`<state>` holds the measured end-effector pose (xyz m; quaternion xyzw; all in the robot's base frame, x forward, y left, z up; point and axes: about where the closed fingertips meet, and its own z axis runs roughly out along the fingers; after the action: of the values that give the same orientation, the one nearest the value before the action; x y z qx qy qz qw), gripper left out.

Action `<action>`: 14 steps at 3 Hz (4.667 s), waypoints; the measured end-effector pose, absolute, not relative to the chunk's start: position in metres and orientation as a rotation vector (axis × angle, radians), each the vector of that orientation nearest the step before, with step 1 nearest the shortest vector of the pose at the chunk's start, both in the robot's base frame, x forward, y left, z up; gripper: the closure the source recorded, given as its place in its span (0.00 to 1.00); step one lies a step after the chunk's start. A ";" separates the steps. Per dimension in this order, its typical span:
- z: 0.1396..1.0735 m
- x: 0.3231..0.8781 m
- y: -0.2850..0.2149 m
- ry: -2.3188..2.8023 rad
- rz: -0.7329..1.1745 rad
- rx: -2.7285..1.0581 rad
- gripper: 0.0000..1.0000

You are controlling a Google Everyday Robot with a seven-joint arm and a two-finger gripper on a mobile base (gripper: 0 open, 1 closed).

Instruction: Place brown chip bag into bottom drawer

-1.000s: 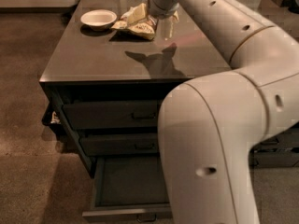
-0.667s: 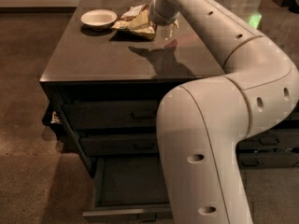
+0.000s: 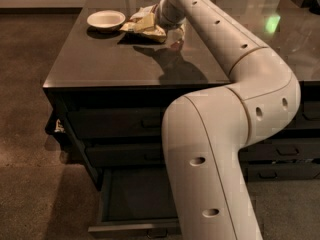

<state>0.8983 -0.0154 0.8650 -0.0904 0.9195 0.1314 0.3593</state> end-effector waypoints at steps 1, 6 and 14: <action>0.863 0.905 -0.012 2.353 0.337 -0.237 0.00; 0.860 0.912 0.019 2.277 0.404 -0.369 0.65; 1.003 0.714 -0.148 1.972 0.235 -0.281 1.00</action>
Offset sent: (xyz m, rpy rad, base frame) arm 0.0161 0.0072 -0.0011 0.0040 -0.0524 0.0211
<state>0.7141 -0.1484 1.0029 -0.1182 0.8288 0.0986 0.5379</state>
